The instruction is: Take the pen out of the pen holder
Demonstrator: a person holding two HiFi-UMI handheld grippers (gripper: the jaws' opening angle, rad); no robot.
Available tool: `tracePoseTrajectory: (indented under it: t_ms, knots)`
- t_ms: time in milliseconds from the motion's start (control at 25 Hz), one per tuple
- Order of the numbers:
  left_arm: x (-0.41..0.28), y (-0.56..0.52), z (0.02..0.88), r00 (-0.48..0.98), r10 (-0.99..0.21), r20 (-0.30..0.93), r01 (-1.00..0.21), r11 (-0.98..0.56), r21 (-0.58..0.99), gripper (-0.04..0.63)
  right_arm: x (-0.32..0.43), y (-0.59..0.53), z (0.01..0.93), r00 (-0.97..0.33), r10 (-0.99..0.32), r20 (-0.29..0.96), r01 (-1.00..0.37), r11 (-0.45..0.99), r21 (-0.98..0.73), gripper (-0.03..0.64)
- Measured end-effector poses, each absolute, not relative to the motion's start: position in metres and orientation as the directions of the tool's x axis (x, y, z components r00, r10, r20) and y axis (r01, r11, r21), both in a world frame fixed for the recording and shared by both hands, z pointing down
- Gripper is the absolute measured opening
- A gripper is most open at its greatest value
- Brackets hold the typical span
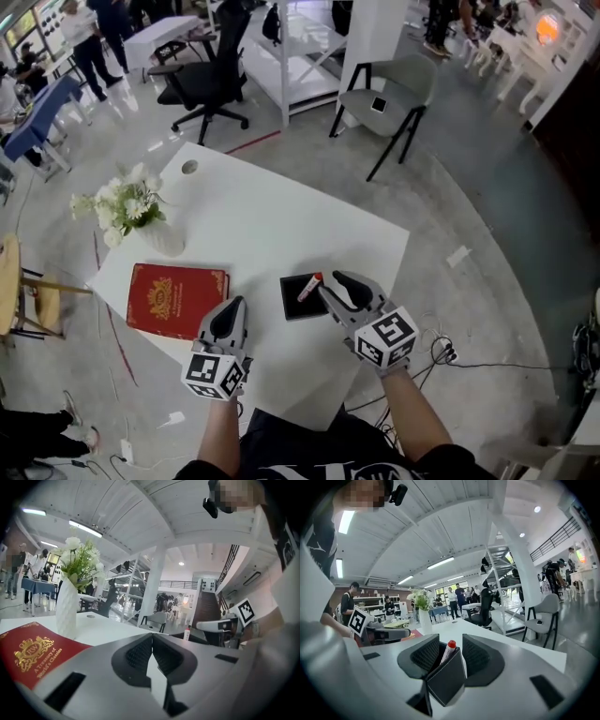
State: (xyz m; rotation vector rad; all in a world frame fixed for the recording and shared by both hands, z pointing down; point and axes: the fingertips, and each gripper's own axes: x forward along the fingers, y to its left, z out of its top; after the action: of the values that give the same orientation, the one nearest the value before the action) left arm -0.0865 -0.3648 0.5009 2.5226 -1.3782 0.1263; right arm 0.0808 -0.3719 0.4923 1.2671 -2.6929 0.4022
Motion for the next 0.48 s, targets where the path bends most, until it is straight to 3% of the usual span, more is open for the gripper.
tracePoseTrajectory:
  t_ms: [480]
  knots:
    - [-0.083, -0.354, 0.509, 0.525, -0.823, 0.216, -0.849, -0.488, 0.202, 0.005, 0.056, -0.385, 0.512, -0.637, -0.682, 0.360, -0.726, 0.687, 0.017, 0.151]
